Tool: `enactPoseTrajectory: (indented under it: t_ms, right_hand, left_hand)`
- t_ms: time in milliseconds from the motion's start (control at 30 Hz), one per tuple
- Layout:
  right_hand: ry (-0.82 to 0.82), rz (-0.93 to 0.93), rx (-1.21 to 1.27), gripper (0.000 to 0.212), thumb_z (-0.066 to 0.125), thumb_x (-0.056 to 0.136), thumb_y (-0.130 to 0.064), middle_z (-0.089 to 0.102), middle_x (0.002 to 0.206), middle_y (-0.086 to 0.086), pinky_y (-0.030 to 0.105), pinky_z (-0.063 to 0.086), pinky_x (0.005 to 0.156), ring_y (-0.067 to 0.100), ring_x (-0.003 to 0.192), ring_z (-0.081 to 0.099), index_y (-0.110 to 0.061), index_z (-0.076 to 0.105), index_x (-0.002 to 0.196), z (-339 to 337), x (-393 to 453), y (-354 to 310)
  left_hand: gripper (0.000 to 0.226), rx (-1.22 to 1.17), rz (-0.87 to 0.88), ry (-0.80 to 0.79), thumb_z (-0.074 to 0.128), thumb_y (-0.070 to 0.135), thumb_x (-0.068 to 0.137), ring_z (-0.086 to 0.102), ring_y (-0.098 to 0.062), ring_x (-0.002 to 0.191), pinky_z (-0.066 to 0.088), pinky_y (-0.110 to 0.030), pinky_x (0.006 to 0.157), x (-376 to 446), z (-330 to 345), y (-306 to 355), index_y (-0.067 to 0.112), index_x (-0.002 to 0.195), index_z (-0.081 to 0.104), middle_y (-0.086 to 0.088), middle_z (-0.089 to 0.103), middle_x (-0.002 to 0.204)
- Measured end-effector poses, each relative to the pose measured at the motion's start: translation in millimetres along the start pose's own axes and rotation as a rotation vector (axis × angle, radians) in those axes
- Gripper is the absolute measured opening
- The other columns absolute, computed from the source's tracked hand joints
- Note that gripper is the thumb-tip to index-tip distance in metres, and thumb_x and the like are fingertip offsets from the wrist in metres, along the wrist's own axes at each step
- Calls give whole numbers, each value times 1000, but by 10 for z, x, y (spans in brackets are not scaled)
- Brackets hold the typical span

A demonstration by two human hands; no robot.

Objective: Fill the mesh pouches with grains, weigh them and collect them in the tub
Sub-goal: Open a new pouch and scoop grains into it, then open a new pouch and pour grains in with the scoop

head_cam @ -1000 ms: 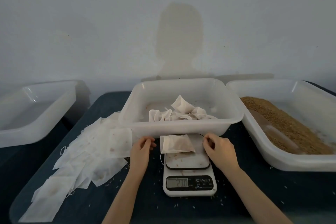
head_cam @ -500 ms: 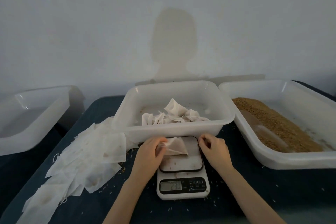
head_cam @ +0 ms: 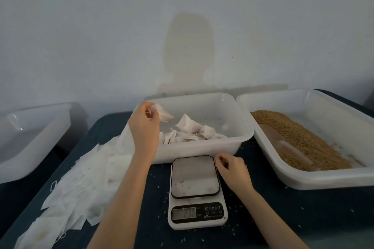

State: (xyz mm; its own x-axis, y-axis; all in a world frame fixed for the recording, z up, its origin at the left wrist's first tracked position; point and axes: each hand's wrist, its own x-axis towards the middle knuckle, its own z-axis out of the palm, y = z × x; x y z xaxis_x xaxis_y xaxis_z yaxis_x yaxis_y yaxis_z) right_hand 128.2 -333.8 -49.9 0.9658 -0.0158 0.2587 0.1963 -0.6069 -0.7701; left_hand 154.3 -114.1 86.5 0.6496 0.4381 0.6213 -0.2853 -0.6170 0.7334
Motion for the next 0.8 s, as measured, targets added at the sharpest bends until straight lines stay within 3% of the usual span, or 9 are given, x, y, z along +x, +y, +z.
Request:
enactPoseTrajectory:
  t_ms: [100,200,300,367,433,533,633,700,800]
  right_hand:
    - [-13,3,12,14,56,94,-24,63,65,-2,19,47,54,12,60,59,-24,65,82,0,2,0]
    - [-24,-13,3,14,56,94,-24,63,64,-4,15,44,52,9,58,57,-24,65,82,-2,1,0]
    - [-33,-24,-10,14,55,94,-24,63,65,-4,17,45,53,9,58,58,-24,64,83,-3,2,-2]
    - [-31,-28,-26,14,55,94,-25,63,66,-4,19,46,53,10,58,58,-23,64,83,0,8,-6]
    - [-33,-35,-49,14,56,93,-25,63,66,-3,24,49,56,10,58,58,-23,64,83,3,12,-7]
    - [-28,-54,-63,14,56,93,-24,64,66,-6,19,47,54,7,59,59,-24,63,81,18,10,-5]
    - [-28,-51,-62,16,56,93,-26,64,68,-10,13,41,51,0,58,58,-31,62,79,27,15,-9]
    - [-18,-38,-61,16,56,93,-27,65,68,-11,14,42,53,-1,58,58,-33,61,79,28,19,-10]
    - [3,-28,-64,18,58,93,-26,65,65,-9,23,48,53,2,56,58,-33,61,77,30,15,-8]
  left_hand:
    - [16,396,-80,-408,52,25,95,61,-19,84,46,-29,76,29,70,-312,15,96,65,1,66,85]
    - [24,424,-182,-747,51,35,95,59,-16,99,45,-31,88,9,-1,-477,18,107,65,4,66,104]
    - [26,392,-68,-561,50,36,96,53,-8,91,41,-25,80,-58,-179,-548,25,117,61,11,59,98]
    - [17,437,61,-261,52,28,95,52,-9,77,39,-24,68,-163,-328,-612,24,107,64,10,58,85]
    - [5,502,123,-115,58,21,91,50,-11,64,37,-23,57,-304,-480,-722,19,89,62,5,58,72]
    - [13,659,180,-181,66,20,85,45,-9,54,33,-19,48,-546,-638,-985,19,75,58,6,54,62]
    - [17,758,248,-320,79,20,75,53,-11,62,39,-20,47,-707,-730,-1192,18,70,62,4,61,67]
    - [19,813,244,-400,78,25,75,63,-20,83,50,-30,61,-756,-740,-1293,15,87,68,-2,69,90]
    - [23,838,174,-491,60,24,91,56,-20,111,46,-31,87,-764,-736,-1360,18,112,66,-1,64,120]
